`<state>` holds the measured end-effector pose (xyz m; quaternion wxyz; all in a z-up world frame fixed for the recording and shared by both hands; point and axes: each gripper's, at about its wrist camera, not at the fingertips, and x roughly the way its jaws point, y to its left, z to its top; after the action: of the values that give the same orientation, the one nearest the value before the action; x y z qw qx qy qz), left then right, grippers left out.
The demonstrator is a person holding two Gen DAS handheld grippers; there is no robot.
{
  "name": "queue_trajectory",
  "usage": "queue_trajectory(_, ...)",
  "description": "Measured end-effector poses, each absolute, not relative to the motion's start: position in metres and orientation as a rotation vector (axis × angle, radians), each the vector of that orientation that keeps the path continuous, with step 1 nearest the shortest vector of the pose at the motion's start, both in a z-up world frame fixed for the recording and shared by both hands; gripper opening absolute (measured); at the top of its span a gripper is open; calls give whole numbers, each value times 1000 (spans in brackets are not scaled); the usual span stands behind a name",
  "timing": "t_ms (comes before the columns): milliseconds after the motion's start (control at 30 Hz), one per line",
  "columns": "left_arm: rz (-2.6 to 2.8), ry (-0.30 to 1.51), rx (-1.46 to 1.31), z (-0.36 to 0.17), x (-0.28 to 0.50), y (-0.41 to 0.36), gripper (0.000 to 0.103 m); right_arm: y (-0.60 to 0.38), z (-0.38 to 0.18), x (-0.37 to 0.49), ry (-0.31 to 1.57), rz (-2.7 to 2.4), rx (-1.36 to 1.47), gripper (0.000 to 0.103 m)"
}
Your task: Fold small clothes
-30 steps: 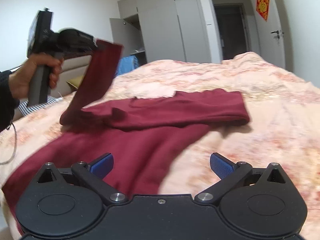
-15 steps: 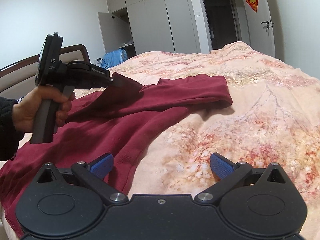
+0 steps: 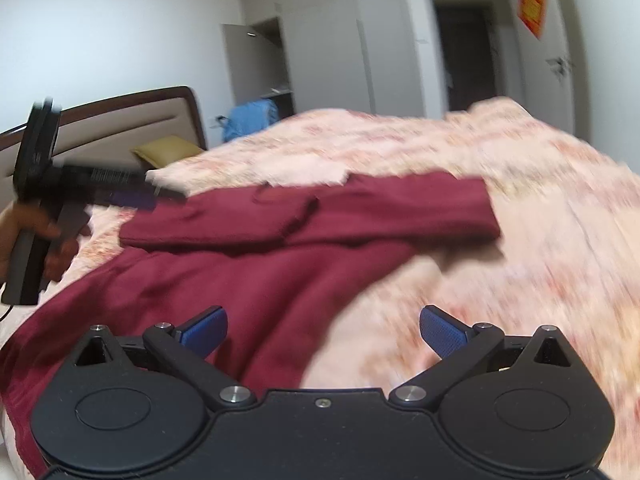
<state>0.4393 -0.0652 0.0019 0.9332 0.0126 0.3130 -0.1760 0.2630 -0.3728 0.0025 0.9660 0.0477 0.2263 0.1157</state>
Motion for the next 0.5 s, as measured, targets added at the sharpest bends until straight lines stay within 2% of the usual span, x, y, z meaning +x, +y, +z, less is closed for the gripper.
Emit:
queue_trajectory(133,-208,704,51,-13,434,-15,92,-352,14,301,426,310,12,95)
queue_trajectory(300,-69,703,14,-24,437,34,94,-332,17,372,495,381,15,87)
queue_trajectory(367,-52,693,-2,-27,439,45,95,-328,16,403,537,362,26,80)
queue_trajectory(433,-52,678,-2,-29,442,49,97,-327,14,431,595,337,57,78)
queue_trajectory(500,-56,665,13,-29,444,49,98,-331,9,454,649,316,108,68)
